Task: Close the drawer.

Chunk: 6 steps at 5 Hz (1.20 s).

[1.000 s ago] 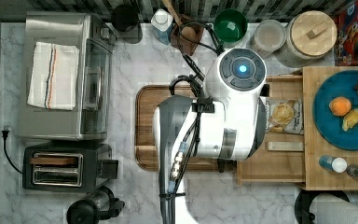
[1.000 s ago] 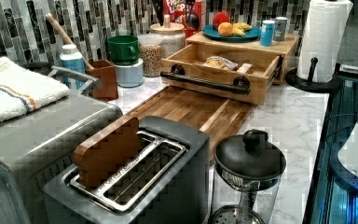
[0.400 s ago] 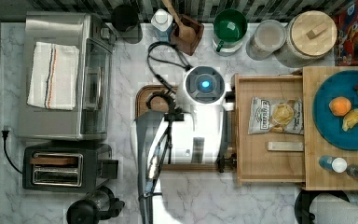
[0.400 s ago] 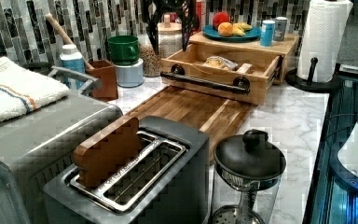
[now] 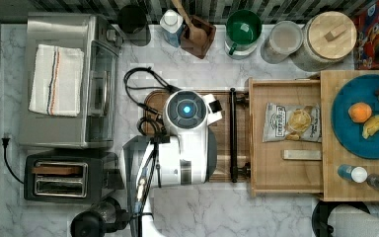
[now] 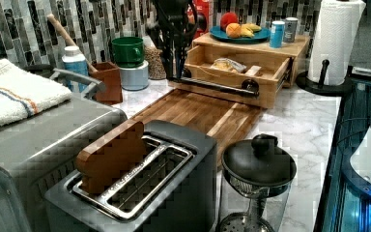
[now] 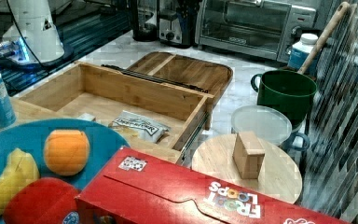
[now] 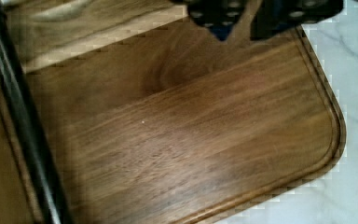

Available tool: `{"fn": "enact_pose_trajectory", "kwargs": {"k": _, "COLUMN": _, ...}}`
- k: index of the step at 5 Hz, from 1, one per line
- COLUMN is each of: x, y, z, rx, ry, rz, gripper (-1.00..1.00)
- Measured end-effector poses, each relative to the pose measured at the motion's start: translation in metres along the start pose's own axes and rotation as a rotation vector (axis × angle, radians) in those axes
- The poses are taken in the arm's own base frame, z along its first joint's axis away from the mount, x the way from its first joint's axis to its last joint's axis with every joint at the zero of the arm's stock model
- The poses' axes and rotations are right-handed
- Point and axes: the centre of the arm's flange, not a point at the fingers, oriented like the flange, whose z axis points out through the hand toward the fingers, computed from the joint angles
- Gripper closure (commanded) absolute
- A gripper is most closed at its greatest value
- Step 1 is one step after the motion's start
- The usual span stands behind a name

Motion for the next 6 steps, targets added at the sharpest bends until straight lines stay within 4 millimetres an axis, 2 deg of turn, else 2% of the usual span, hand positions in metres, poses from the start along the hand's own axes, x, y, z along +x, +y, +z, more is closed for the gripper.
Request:
{"fn": "enact_pose_trajectory", "kwargs": {"k": 1, "x": -0.001, "y": 0.003, "z": 0.019, "rx": -0.038, "ry": 0.061, "rz": -0.125, "gripper": 1.0}}
{"fn": "enact_pose_trajectory", "kwargs": {"k": 3, "x": 0.009, "y": 0.038, "z": 0.054, "rx": -0.087, "ry": 0.061, "rz": -0.237, "gripper": 1.0}}
{"fn": "enact_pose_trajectory", "kwargs": {"k": 4, "x": 0.022, "y": 0.053, "z": 0.064, "rx": -0.076, "ry": 0.094, "rz": -0.255, "gripper": 1.0}}
{"fn": "enact_pose_trajectory", "kwargs": {"k": 6, "x": 0.037, "y": 0.099, "z": 0.077, "rx": -0.112, "ry": 0.074, "rz": -0.229, "gripper": 1.0}}
